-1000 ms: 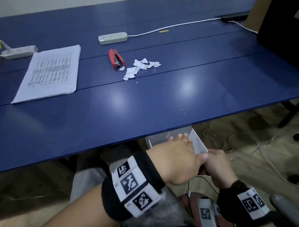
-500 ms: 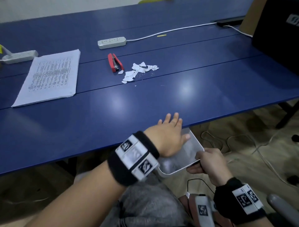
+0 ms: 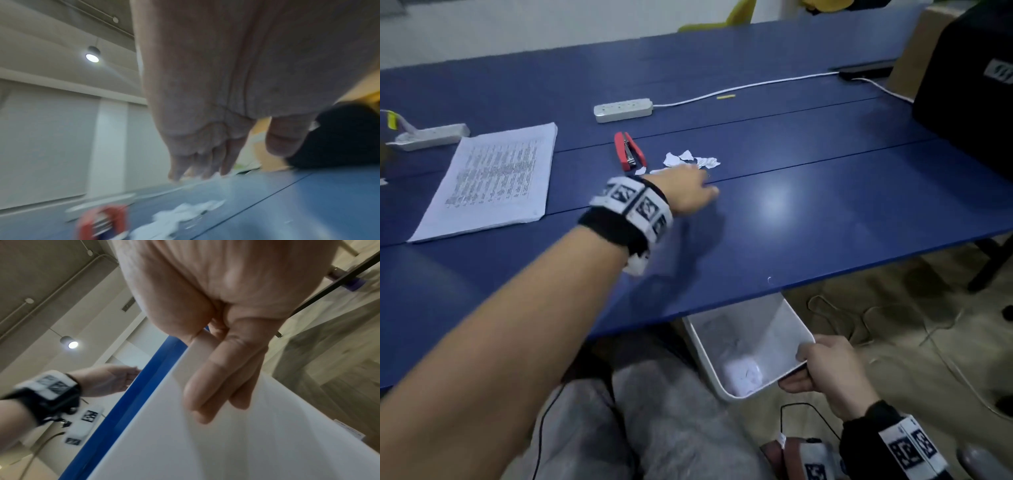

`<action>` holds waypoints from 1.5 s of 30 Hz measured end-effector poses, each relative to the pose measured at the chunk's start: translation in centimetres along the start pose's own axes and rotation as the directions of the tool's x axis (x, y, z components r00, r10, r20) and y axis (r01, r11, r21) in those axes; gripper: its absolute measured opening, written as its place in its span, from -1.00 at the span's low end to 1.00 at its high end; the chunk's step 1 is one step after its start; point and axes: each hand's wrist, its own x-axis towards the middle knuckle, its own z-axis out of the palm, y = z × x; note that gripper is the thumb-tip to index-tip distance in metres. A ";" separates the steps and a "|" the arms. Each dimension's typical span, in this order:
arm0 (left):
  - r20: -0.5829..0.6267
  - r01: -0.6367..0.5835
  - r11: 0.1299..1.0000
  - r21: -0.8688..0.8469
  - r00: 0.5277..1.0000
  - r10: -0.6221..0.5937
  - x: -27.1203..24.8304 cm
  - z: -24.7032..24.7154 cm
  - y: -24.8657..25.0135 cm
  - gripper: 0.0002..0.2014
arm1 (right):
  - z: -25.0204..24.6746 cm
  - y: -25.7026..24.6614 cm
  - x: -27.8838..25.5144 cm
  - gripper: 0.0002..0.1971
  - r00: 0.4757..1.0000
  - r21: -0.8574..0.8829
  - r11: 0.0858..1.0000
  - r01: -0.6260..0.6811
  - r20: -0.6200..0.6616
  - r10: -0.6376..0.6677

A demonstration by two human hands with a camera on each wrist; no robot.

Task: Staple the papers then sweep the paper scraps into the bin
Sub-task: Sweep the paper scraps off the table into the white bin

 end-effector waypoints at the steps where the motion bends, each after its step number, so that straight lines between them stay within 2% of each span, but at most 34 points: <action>1: -0.026 0.058 0.998 -0.009 0.998 -0.058 1.4 -0.3 -1.5 -0.45 | 0.0 0.0 0.1 -0.79 1.000 -0.003 1.000 -0.005 0.002 0.005; 4: 0.007 0.197 0.980 -0.003 0.980 -0.197 5.1 -0.5 -6.1 -0.30 | 0.0 -0.3 0.5 -0.78 1.000 -0.031 0.999 -0.014 -0.001 0.014; 6: 0.067 0.179 0.983 0.042 0.981 -0.182 7.2 0.5 -8.3 -0.07 | -0.1 -0.5 0.7 -0.77 1.000 -0.049 0.999 -0.014 0.000 0.014; 7: 0.092 0.173 0.983 0.055 0.980 -0.177 7.7 0.9 -8.7 -0.07 | -0.1 -0.6 0.9 -0.76 1.000 -0.055 0.998 -0.013 0.002 0.013; 9: 0.120 0.210 0.977 0.027 0.970 -0.212 7.1 1.7 -8.0 -0.27 | -0.1 -0.8 1.0 -0.77 1.000 -0.057 0.998 -0.008 0.008 0.009; 11: 0.126 0.216 0.976 0.010 0.968 -0.215 5.9 2.1 -6.8 -0.37 | 0.0 -0.9 1.1 -0.76 1.000 -0.046 0.999 0.002 0.012 -0.001; 15: 0.182 0.106 0.994 -0.007 0.978 -0.103 2.5 2.6 -4.2 -0.41 | 0.1 -0.9 1.2 -0.74 1.000 -0.036 0.999 0.014 0.026 -0.013; 17: 0.242 0.026 1.000 0.003 0.970 -0.026 0.4 3.2 -2.6 -0.35 | 0.2 -1.0 1.2 -0.74 1.000 -0.025 1.000 0.014 0.028 -0.013; 20: 0.306 -0.113 0.994 0.009 0.946 0.105 -1.0 2.9 -0.7 -0.36 | 0.2 -0.9 1.3 -0.74 0.999 -0.019 1.000 0.011 0.030 -0.010; 23: 0.165 -0.121 0.993 0.015 0.979 0.117 1.7 0.7 -0.3 -0.42 | 0.1 -0.8 1.4 -0.73 1.000 -0.019 1.000 0.004 0.027 -0.003; 26: 0.004 -0.008 1.000 0.007 1.000 0.008 6.7 -1.2 -2.3 -0.47 | 0.1 -0.6 1.7 -0.72 1.000 -0.017 1.000 -0.005 0.022 0.006; 29: -0.014 0.119 0.993 0.014 0.993 -0.118 10.8 -2.0 -4.7 -0.43 | -0.1 -0.4 1.9 -0.72 1.000 -0.033 0.999 -0.011 0.015 0.012; 31: 0.029 0.141 0.990 0.002 0.990 -0.141 12.2 -1.6 -5.2 -0.43 | -0.3 -0.5 1.9 -0.74 1.000 -0.055 0.998 -0.015 0.014 0.015; 35: 0.104 0.069 0.997 -0.041 0.992 -0.064 12.3 -0.8 -4.3 -0.51 | -0.4 -0.9 2.4 -0.74 1.000 -0.047 0.999 -0.011 0.004 0.011; 38: 0.145 -0.010 0.996 -0.083 0.989 0.022 9.8 -0.1 -2.9 -0.44 | -0.2 -1.0 2.6 -0.73 1.000 -0.022 1.000 -0.013 -0.011 0.013; 41: 0.219 -0.131 0.987 -0.097 0.964 0.149 6.6 1.5 -1.3 -0.44 | -0.1 -1.1 2.9 -0.76 1.000 -0.004 1.000 -0.016 -0.015 0.015; 45: 0.267 -0.242 0.965 -0.103 0.928 0.261 2.2 3.4 0.3 -0.44 | 0.1 -0.9 2.6 -0.79 1.000 0.008 1.000 -0.007 -0.003 0.007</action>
